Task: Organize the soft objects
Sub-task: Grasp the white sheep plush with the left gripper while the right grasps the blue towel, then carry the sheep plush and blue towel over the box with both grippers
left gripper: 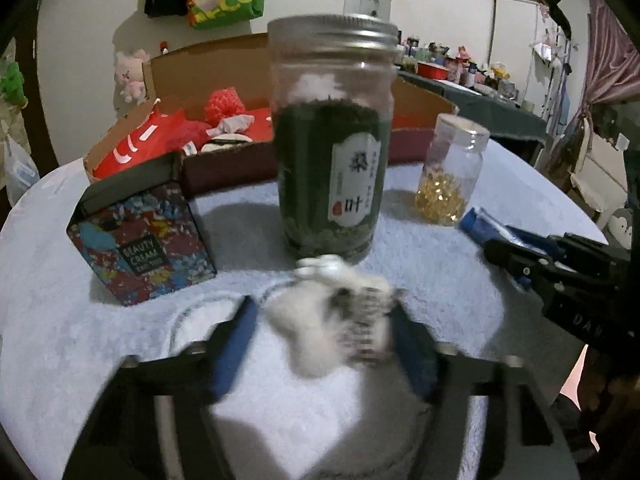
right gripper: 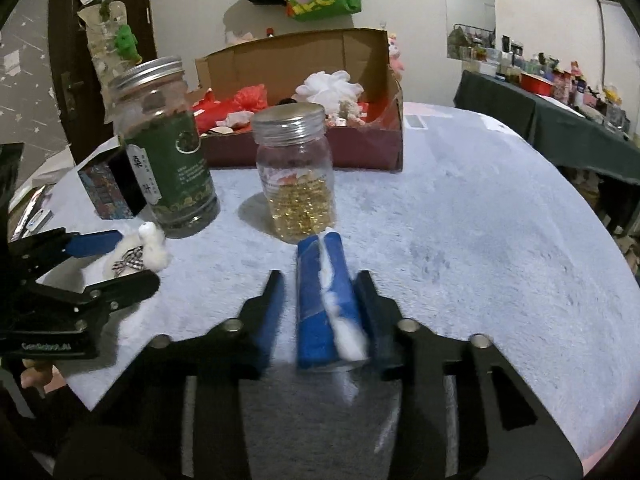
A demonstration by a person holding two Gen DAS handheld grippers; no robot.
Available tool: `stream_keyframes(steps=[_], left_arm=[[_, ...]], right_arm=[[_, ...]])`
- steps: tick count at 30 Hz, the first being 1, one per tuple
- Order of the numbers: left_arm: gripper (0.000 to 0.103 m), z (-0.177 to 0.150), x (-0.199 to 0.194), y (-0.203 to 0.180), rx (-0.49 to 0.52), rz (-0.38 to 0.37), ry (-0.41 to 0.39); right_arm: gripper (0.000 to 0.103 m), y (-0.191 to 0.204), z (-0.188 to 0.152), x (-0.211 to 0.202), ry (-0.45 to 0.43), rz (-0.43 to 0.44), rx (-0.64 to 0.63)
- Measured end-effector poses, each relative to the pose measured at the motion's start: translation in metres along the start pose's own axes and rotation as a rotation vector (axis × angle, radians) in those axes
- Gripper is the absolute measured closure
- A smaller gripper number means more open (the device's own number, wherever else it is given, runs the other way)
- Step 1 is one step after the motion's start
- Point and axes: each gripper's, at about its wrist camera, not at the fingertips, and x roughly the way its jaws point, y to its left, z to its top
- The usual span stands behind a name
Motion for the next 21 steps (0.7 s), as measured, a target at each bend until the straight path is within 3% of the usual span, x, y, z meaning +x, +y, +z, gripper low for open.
stream_keyframes(steps=[12,21], left_arm=[[0.047,0.005,-0.013,0.015,-0.021,-0.053,-0.008],[0.047,0.013,-0.027,0.015,0.022,-0.072,-0.049]], right_arm=[[0.08,0.026,0.009,-0.006,-0.035,0.119,-0.016],[0.08,0.049,0.02,-0.011,-0.063,0.167,-0.044]])
